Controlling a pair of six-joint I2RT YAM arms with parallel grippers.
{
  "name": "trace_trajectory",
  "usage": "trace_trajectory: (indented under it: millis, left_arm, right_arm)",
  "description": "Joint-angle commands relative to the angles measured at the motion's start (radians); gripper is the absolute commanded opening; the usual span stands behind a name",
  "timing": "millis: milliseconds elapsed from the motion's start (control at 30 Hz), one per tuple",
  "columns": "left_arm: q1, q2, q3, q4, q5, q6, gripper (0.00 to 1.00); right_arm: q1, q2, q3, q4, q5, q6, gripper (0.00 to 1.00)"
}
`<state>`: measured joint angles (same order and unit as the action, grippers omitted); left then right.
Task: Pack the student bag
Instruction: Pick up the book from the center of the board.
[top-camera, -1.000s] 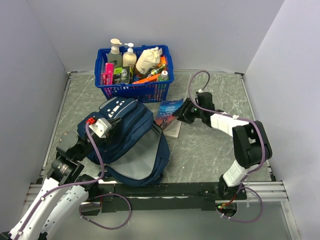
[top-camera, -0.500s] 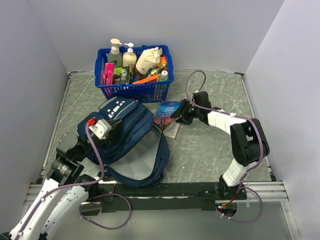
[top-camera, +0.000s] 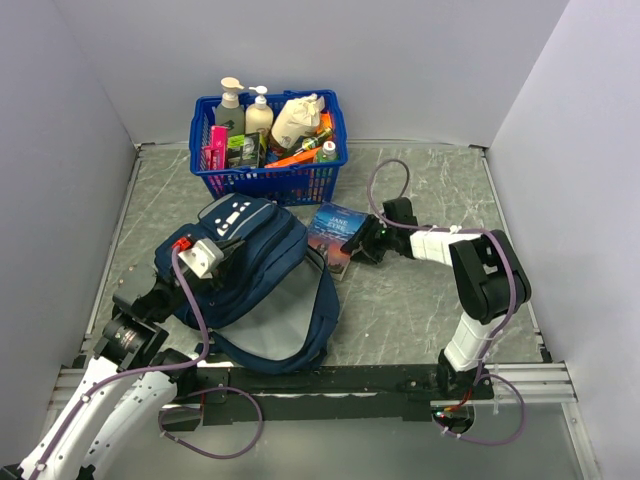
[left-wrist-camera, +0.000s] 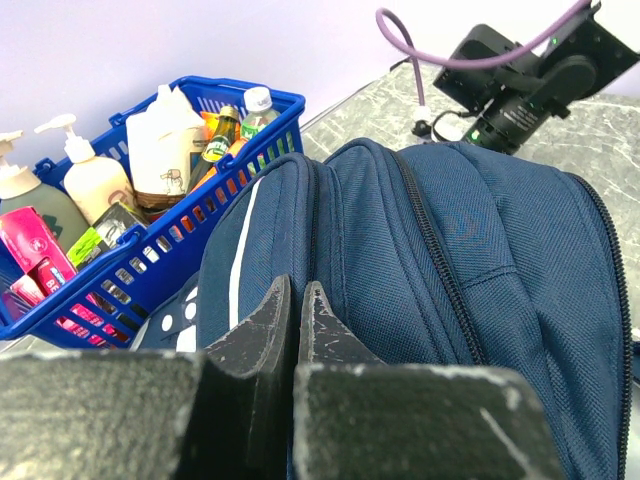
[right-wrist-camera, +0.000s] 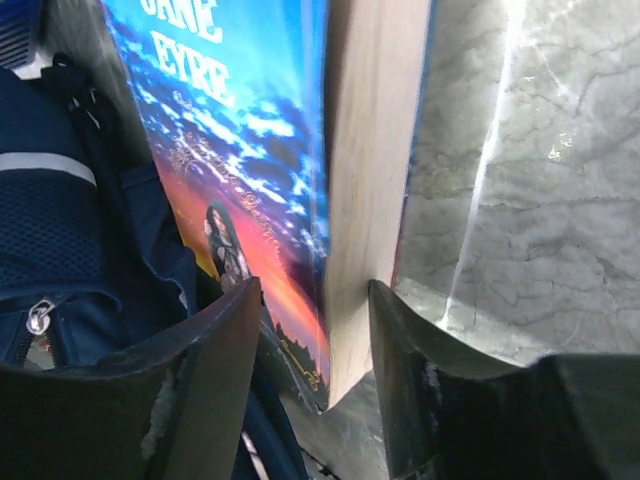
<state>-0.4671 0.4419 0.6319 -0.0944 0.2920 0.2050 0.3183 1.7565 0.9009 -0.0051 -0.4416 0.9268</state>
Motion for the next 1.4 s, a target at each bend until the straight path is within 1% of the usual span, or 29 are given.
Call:
trace_trajectory:
  millis: [0, 67, 100, 200, 367, 467, 600, 733, 867, 1100, 1200, 1367]
  left_arm:
    - [0.008, -0.011, 0.043, 0.125, 0.016, 0.005, 0.01]
    - [0.008, -0.009, 0.052, 0.121, 0.015, 0.005, 0.01]
    - [0.007, -0.009, 0.054, 0.12, 0.015, 0.005, 0.01]
    - [0.007, -0.009, 0.06, 0.108, 0.016, 0.011, 0.01]
    - [0.008, -0.008, 0.06, 0.107, 0.019, 0.011, 0.01]
    - [0.007, -0.005, 0.061, 0.107, 0.024, 0.004, 0.01]
    - [0.007, -0.003, 0.06, 0.101, 0.027, 0.004, 0.01]
    - [0.007, -0.003, 0.058, 0.107, 0.033, -0.003, 0.01]
    - [0.008, -0.002, 0.06, 0.105, 0.038, 0.002, 0.01]
    - [0.007, 0.006, 0.066, 0.099, 0.042, 0.008, 0.01]
    - [0.007, 0.004, 0.065, 0.101, 0.044, 0.001, 0.01]
    - [0.005, 0.006, 0.066, 0.099, 0.041, -0.001, 0.01]
  right_arm:
    - [0.008, -0.005, -0.051, 0.195, 0.044, 0.101, 0.5]
    - [0.01, 0.009, -0.06, 0.238, 0.049, 0.128, 0.49]
    - [0.008, 0.015, -0.072, 0.261, 0.049, 0.138, 0.46]
    - [0.01, 0.024, -0.079, 0.28, 0.067, 0.152, 0.43]
    - [0.013, 0.032, -0.042, 0.298, 0.067, 0.17, 0.43]
    - [0.018, -0.002, -0.046, 0.332, 0.084, 0.178, 0.43]
    - [0.019, -0.057, -0.037, 0.336, 0.087, 0.181, 0.44]
    - [0.019, -0.083, -0.046, 0.384, 0.09, 0.199, 0.46]
    - [0.025, -0.086, -0.065, 0.436, 0.106, 0.213, 0.49]
    - [0.044, -0.065, -0.063, 0.475, 0.115, 0.219, 0.5]
    - [0.054, -0.042, -0.024, 0.404, 0.118, 0.19, 0.5]
    - [0.062, 0.004, 0.049, 0.248, 0.129, 0.162, 0.46]
